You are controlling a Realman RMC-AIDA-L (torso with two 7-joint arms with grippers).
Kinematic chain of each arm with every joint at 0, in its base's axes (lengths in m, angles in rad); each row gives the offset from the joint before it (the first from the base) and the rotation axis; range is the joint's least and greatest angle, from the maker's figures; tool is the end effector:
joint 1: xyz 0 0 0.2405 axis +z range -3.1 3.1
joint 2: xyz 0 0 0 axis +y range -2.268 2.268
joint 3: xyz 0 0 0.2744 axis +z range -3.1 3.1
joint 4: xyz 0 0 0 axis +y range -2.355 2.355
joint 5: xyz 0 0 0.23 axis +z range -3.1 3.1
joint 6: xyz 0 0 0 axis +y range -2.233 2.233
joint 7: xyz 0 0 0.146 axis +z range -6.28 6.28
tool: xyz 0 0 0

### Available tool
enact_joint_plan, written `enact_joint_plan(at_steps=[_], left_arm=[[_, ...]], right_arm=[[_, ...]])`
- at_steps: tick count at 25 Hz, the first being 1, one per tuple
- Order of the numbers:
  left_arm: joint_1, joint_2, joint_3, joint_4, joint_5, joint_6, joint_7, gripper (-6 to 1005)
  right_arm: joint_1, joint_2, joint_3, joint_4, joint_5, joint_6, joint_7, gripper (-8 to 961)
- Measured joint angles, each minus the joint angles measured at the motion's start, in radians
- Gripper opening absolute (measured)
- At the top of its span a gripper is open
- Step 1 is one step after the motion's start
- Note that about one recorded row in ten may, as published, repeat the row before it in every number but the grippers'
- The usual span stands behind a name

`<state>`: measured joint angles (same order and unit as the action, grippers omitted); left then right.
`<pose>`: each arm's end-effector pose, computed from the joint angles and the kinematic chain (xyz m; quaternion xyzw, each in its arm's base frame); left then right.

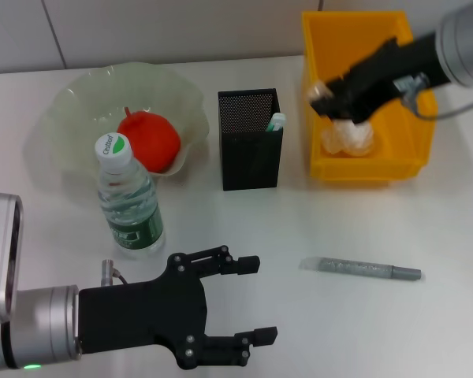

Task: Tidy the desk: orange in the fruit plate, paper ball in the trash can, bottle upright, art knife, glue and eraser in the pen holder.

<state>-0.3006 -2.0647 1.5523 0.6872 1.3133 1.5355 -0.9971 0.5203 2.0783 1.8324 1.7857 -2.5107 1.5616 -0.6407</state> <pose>-0.2480 0.2658 -0.0859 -0.9437 -0.0352 -0.3285 0.0176 0.1186 0.3733 0.0592 -0.9379 0.2002 -0.0544 0.2781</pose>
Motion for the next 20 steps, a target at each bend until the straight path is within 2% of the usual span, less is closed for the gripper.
enact_joint_plan(at_steps=[8,11,20], left_arm=[[0.003,-0.002,-0.003,0.0,0.005,0.004,0.0,800],[0.004,-0.002,-0.003,0.0,0.005,0.004,0.0,800],[0.005,0.0,-0.003,0.0,0.006,0.003,0.0,801]], right_arm=[[0.07,-0.001,-0.011,-0.12,0.001,-0.137,-0.041,274],[0.097,-0.001,-0.027,-0.204,0.004,-0.199,-0.06,277],[0.141,-0.001,-0.049,-0.365,0.016,-0.284,-0.098,288]])
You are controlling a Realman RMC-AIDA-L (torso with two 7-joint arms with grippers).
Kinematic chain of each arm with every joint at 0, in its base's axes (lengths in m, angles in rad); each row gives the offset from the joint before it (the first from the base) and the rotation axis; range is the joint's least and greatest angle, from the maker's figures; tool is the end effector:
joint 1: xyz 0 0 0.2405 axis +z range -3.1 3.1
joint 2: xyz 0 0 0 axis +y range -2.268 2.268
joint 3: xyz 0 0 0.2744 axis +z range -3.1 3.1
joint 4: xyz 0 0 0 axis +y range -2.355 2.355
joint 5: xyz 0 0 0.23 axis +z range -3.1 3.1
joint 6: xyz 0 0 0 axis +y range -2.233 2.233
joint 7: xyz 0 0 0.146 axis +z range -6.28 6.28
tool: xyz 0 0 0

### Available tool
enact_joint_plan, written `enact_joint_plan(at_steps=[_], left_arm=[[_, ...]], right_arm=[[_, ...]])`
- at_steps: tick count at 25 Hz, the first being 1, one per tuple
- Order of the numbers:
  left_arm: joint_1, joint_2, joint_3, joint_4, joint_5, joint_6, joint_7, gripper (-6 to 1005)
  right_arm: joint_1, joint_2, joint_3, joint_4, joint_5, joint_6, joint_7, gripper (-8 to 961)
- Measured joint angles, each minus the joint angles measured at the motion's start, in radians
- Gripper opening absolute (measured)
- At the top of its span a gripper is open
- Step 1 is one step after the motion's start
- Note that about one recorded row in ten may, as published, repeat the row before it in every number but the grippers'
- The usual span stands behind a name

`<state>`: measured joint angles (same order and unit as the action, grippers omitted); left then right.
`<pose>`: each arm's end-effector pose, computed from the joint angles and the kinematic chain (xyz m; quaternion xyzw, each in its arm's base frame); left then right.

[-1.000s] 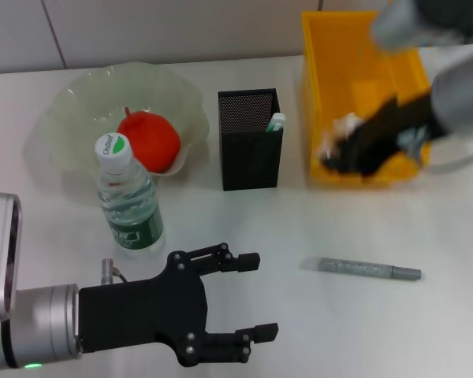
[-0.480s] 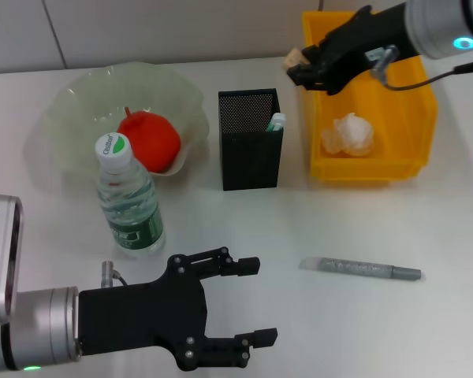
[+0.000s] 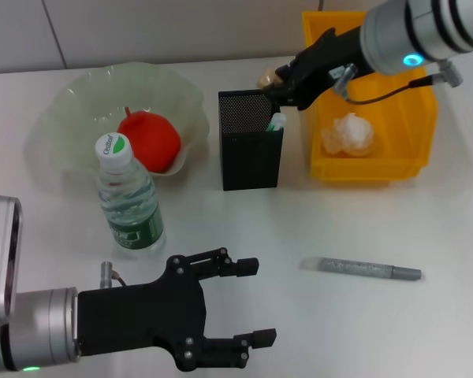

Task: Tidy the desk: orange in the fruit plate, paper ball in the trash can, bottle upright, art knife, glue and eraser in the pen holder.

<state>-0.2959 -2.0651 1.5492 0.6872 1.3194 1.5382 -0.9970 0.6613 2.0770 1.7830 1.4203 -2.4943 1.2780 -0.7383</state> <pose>-0.2496 0.2643 -0.0859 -0.9440 -0.0367 -0.3274 0.0171 0.1201 0.4285 0.0086 -0.9452 0.1770 -0.0399 0.2716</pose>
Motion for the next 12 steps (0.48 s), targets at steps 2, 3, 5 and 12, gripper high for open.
enact_joint_plan(at_steps=[2,3,5,12], left_arm=[[0.0,0.0,0.0,0.0,0.0,0.0,0.0,801],[0.001,0.0,0.0,0.0,0.0,0.0,0.0,801],[0.0,0.0,0.0,0.0,0.0,0.0,0.0,801],[-0.002,0.001,0.0,0.0,0.0,0.001,0.0,801]], right_arm=[[0.008,0.0,-0.012,-0.028,0.0,-0.018,-0.009,290],[0.011,0.0,-0.018,-0.044,0.0,-0.025,-0.013,291],[0.017,0.0,-0.022,-0.068,0.0,-0.042,-0.021,294],[0.022,0.0,-0.024,-0.095,0.007,-0.069,-0.047,302]])
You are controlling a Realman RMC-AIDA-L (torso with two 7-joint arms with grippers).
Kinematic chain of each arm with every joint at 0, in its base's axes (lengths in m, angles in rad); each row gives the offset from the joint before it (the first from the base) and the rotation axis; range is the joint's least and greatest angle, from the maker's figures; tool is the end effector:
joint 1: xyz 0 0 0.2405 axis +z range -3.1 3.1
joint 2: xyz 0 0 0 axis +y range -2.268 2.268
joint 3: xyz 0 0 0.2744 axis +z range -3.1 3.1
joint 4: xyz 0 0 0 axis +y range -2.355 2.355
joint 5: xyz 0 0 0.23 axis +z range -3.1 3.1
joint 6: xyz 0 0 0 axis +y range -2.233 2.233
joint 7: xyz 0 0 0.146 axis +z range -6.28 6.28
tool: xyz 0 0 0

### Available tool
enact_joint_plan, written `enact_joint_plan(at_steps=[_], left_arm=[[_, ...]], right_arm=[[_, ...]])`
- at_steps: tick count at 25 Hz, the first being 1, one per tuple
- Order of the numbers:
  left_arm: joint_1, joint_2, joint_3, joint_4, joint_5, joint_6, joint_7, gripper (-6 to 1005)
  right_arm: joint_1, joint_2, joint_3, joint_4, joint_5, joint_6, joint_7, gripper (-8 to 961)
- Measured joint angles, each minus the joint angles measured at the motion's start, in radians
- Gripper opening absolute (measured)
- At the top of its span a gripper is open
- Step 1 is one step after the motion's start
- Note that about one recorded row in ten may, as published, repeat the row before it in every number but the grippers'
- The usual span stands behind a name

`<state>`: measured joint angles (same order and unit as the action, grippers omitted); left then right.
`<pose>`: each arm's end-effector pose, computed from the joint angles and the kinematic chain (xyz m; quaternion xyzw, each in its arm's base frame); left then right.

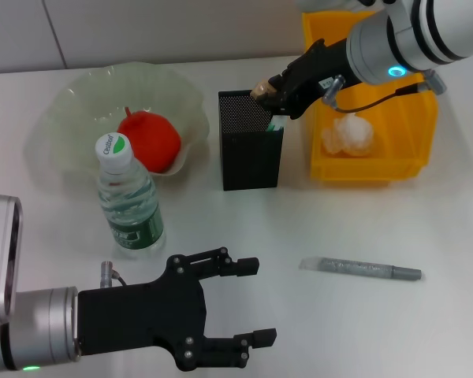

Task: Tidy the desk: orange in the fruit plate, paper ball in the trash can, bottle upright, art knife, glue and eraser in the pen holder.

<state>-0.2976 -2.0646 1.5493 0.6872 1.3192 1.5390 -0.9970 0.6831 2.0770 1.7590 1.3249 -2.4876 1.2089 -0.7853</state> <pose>-0.2492 0.2646 -0.0857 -0.9440 -0.0357 -0.3275 0.0166 0.1278 0.4366 -0.0077 -0.9482 0.1654 -0.0484 0.2667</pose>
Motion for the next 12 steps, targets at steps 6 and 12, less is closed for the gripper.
enact_joint_plan(at_steps=[6,12], left_arm=[[0.001,0.0,0.0,-0.001,0.0,0.001,0.0,801],[0.003,0.0,0.0,-0.002,0.0,0.001,0.0,801]], right_arm=[[-0.002,0.001,-0.037,-0.012,0.002,-0.026,-0.005,309],[-0.004,0.002,-0.038,0.024,0.003,-0.019,0.01,351]])
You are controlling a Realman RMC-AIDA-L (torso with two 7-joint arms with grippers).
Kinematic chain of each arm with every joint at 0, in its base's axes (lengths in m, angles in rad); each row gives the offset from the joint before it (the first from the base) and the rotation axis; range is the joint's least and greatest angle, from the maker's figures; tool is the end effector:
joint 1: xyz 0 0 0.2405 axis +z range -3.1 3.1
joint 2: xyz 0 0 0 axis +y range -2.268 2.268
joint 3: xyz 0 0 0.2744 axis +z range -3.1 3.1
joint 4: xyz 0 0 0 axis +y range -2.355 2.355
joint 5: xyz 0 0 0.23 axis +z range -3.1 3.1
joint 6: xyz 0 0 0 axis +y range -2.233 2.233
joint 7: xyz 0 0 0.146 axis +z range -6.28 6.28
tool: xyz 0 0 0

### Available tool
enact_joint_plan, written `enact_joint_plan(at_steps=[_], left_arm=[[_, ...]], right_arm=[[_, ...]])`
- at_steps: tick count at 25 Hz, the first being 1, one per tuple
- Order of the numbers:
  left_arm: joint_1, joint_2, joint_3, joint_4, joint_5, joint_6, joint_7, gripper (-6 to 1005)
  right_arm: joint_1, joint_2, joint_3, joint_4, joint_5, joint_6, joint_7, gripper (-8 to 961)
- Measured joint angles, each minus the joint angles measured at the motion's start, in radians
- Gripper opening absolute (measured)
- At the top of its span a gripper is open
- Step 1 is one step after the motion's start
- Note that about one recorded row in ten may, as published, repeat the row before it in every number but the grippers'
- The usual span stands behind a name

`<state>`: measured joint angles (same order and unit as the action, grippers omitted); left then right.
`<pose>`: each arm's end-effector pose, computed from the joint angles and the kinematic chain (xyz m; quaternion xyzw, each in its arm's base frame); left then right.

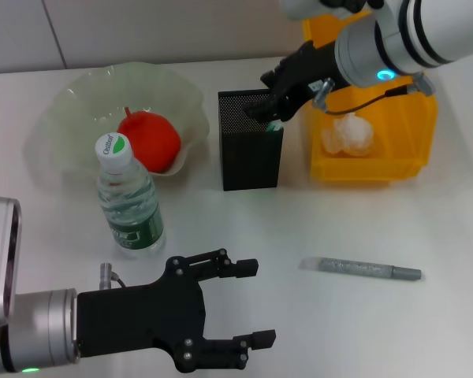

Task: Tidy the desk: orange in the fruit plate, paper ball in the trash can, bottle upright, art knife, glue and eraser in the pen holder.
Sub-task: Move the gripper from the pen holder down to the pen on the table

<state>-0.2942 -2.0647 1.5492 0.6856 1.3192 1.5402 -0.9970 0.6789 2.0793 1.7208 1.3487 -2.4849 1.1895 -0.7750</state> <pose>-0.2503 0.2635 -0.0858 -0.9439 -0.0380 -0.3277 0.0166 0.1184 0.4337 -0.0129 -0.9507 0.1494 -0.0442 0.2682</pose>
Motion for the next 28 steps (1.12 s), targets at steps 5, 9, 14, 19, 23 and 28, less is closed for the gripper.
enact_joint_plan(at_steps=[5,9,14,19,23,28], left_arm=[[0.001,0.0,0.0,-0.005,0.0,0.0,0.0,801],[0.001,0.001,-0.001,-0.01,0.0,0.0,0.0,800],[0.005,0.002,-0.002,-0.011,0.0,0.0,0.0,800],[0.006,0.001,-0.001,-0.014,0.0,-0.007,0.0,800],[0.004,0.0,-0.001,-0.02,0.0,-0.007,0.0,800],[0.003,0.0,-0.001,-0.02,0.0,-0.006,-0.001,800]], right_arm=[[-0.034,-0.001,0.014,0.154,0.0,0.114,0.057,530],[-0.084,-0.001,0.054,0.314,0.0,0.294,0.103,600],[-0.159,0.0,0.078,0.397,0.013,0.497,0.128,619],[-0.269,-0.003,0.029,0.437,0.002,0.563,0.125,620],[-0.342,-0.002,-0.047,0.45,-0.041,0.548,0.063,619],[-0.358,-0.003,-0.101,0.398,-0.09,0.525,-0.026,618]])
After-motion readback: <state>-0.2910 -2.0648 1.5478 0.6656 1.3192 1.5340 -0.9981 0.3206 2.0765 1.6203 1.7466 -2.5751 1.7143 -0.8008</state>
